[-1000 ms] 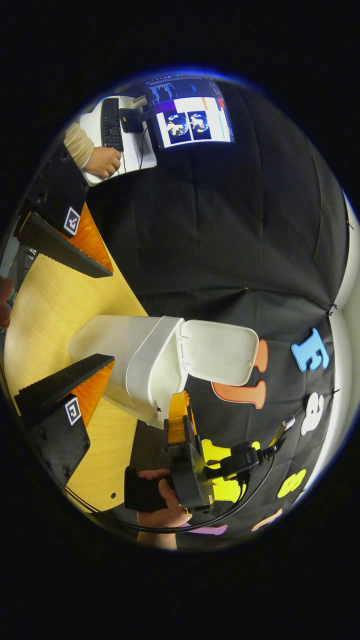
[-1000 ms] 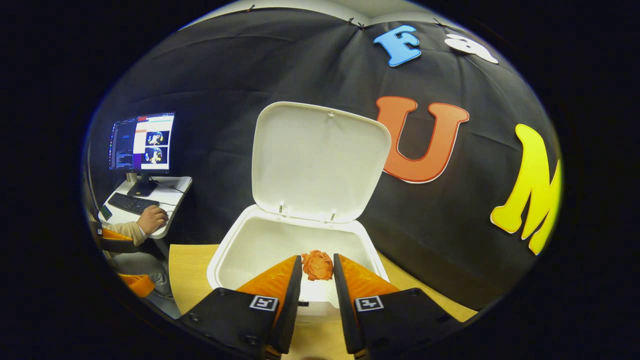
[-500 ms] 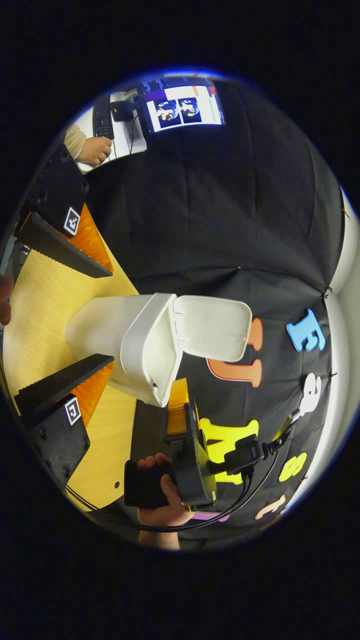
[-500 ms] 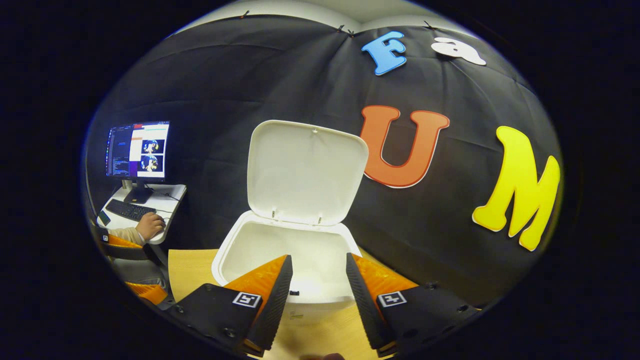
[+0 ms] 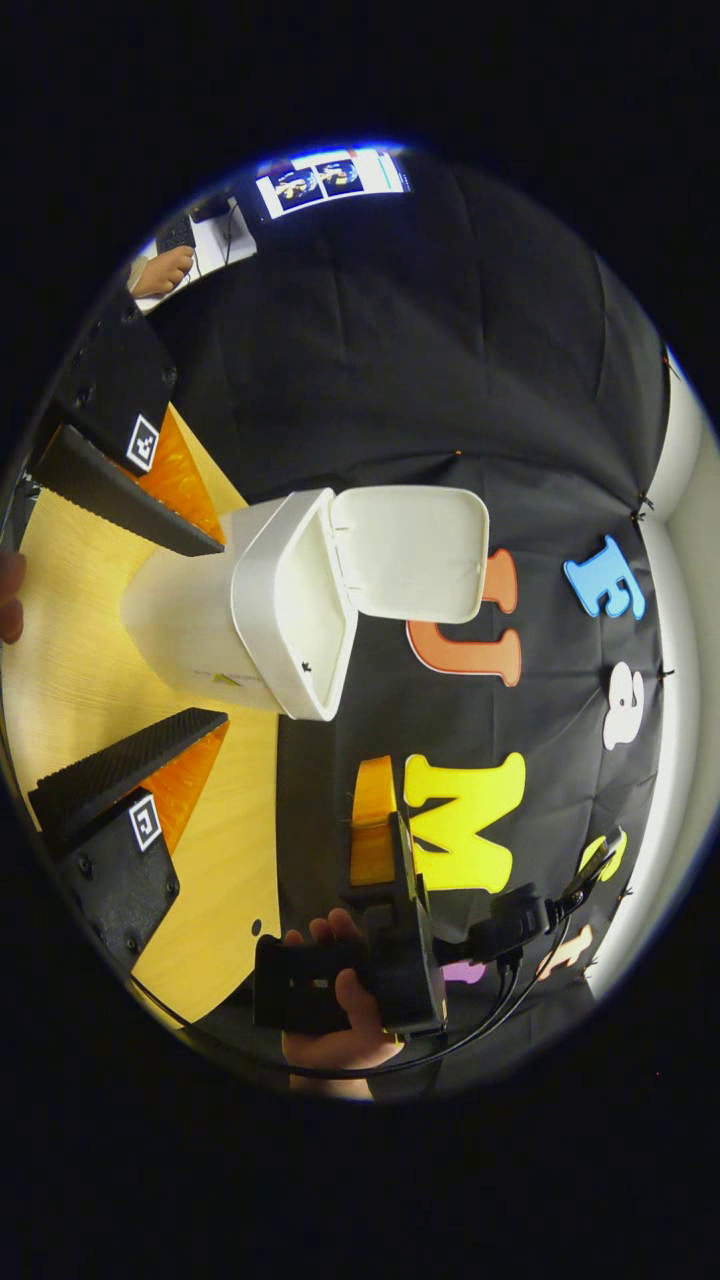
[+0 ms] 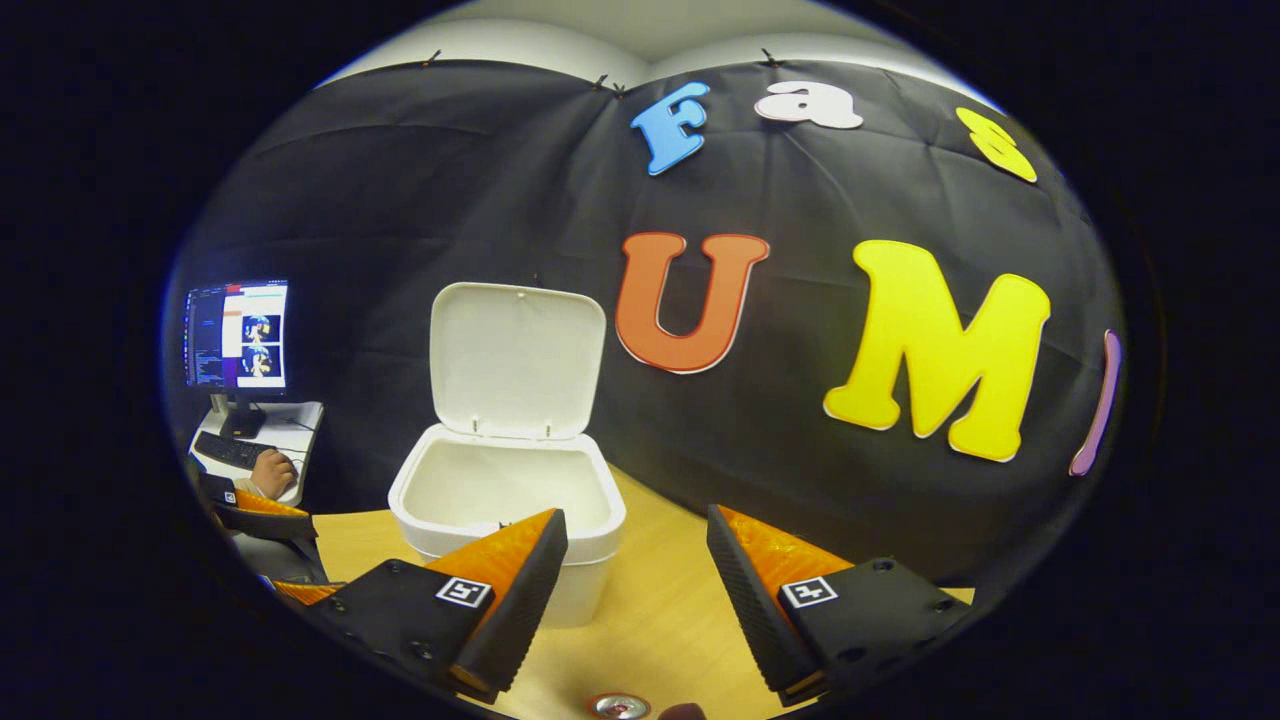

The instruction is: Press the lid of the desktop garbage bin to open it, pick up the crumpled paper on the desktop and throw it into the bin, then pick up the pop can on the desktop and drop it into the bin, and finally close the garbage bin lid.

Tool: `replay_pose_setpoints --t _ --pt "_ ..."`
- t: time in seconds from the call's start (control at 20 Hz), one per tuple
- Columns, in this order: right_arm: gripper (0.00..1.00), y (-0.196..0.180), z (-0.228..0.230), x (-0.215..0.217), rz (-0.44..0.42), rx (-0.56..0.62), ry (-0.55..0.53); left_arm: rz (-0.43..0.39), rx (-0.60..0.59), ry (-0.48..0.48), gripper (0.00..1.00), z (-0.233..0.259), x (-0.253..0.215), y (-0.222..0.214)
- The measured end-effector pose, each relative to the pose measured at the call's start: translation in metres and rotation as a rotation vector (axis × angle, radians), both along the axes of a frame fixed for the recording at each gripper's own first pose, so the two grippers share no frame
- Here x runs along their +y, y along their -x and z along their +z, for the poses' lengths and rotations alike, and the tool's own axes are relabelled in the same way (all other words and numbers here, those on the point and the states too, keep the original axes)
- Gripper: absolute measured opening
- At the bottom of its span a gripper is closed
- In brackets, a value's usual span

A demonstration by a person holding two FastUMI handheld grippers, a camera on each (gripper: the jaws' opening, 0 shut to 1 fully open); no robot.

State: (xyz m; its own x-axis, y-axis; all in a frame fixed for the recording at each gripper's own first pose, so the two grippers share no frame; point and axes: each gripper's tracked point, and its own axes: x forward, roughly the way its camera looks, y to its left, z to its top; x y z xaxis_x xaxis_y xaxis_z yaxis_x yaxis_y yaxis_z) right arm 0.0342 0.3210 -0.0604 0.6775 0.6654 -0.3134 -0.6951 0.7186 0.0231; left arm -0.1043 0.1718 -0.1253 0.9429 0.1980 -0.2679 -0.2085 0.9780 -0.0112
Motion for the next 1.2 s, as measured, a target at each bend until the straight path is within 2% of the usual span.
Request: replay_pose_setpoints --t 0.35,0.65,0.95,1.2 --pt "0.9 0.006 -0.027 -0.131 -0.218 0.045 0.033 -0.155 0.011 0.003 1.0 -0.015 -0.064 -0.016" --pt "0.9 0.028 -0.046 -0.225 -0.354 0.042 0.086 -0.312 0.052 -0.014 1.0 -0.05 -0.123 -0.025" --pt "0.9 0.052 -0.076 -0.287 -0.457 0.099 0.125 -0.373 0.099 -0.012 1.0 -0.092 -0.161 -0.03" --pt "0.9 0.07 -0.093 -0.328 -0.511 0.135 0.176 -0.385 0.17 0.004 1.0 -0.139 -0.182 -0.033"
